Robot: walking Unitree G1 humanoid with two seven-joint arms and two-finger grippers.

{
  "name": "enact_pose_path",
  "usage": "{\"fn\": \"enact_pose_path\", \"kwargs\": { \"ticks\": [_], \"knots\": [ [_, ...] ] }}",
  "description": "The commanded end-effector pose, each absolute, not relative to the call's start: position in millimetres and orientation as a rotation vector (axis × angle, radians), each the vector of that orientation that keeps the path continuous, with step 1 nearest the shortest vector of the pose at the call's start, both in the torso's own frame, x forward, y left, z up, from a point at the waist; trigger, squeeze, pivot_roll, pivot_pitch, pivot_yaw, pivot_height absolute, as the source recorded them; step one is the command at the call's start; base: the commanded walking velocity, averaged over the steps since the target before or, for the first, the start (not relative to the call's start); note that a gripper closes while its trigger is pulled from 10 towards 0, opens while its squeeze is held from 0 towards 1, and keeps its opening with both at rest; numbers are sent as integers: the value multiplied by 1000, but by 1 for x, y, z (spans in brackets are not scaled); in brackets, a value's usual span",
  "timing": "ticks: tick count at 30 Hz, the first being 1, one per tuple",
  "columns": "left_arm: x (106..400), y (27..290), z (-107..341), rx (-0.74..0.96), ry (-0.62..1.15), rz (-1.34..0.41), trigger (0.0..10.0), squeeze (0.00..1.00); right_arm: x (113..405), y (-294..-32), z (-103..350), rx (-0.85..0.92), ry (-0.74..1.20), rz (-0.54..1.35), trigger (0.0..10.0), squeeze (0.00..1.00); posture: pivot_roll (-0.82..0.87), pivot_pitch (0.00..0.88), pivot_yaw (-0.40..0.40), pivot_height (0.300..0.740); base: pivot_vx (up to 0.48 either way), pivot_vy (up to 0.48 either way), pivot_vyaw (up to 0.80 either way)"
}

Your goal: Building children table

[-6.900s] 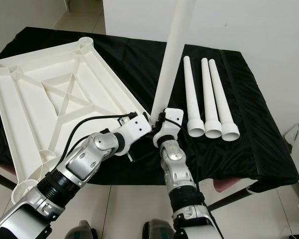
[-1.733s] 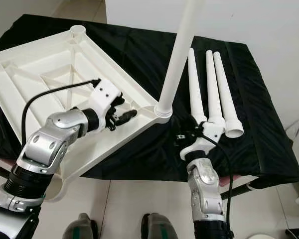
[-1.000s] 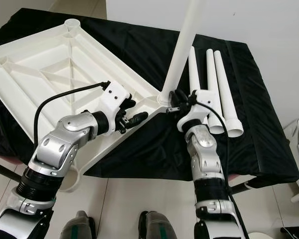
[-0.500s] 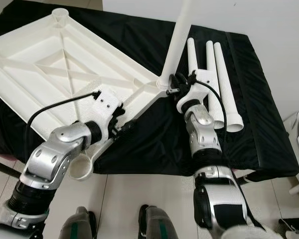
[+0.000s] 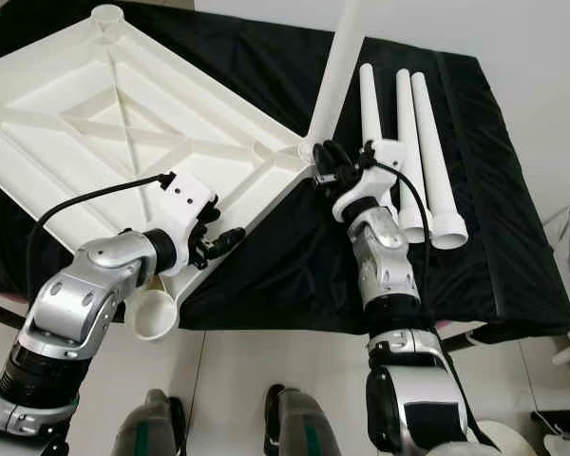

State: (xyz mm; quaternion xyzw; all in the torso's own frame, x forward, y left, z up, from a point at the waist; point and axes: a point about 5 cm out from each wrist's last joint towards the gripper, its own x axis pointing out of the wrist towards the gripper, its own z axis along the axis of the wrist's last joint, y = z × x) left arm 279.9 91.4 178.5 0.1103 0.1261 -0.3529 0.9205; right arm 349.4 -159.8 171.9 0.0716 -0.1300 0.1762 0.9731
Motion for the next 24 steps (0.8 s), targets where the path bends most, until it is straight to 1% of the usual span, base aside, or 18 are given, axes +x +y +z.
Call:
{"fn": "enact_pose_path", "kwargs": {
  "ticks": [1, 5, 8, 9, 10, 15, 16, 19, 22, 23, 24],
  "knots": [
    [276, 91, 180, 197, 256, -737, 10000, 0, 346, -166, 172, 154, -266, 347, 10000, 0, -11, 130, -64, 740, 0, 0, 0],
    [270, 82, 187, 174, 217, -835, 10000, 0, 337, -176, 170, 152, -271, 329, 10000, 0, -25, 118, -58, 740, 0, 0, 0],
    [269, 81, 187, 186, 217, -851, 10000, 0, 334, -177, 169, 152, -268, 329, 10000, 0, -26, 117, -58, 740, 0, 0, 0],
    [268, 79, 184, 200, 234, -870, 10000, 286, 331, -178, 169, 149, -269, 329, 10000, 0, -33, 114, -55, 740, 0, 0, 0],
    [267, 78, 179, 226, 257, -887, 10000, 1000, 328, -178, 170, 145, -271, 335, 10000, 0, -35, 112, -54, 740, 0, 0, 0],
    [266, 72, 170, 255, 291, -914, 10000, 1000, 321, -179, 174, 140, -275, 346, 10000, 0, -43, 103, -51, 740, 0, 0, 0],
    [268, 72, 164, 305, 312, -894, 10000, 0, 317, -179, 175, 142, -275, 352, 10000, 0, -47, 101, -50, 740, 0, 0, 0],
    [269, 72, 160, 343, 326, -878, 10000, 0, 315, -178, 176, 144, -275, 356, 10000, 0, -47, 101, -50, 740, 0, 0, 0],
    [278, 74, 149, 384, 376, -796, 10000, 0, 309, -176, 176, 140, -272, 367, 10000, 0, -50, 93, -45, 740, 0, 0, 0],
    [278, 74, 149, 384, 376, -796, 10000, 0, 309, -176, 176, 140, -272, 367, 10000, 0, -50, 93, -45, 740, 0, 0, 0],
    [281, 74, 148, 386, 385, -773, 4902, 0, 309, -175, 176, 139, -271, 368, 10000, 0, -50, 93, -45, 740, 0, 0, 0]
  ]
}}
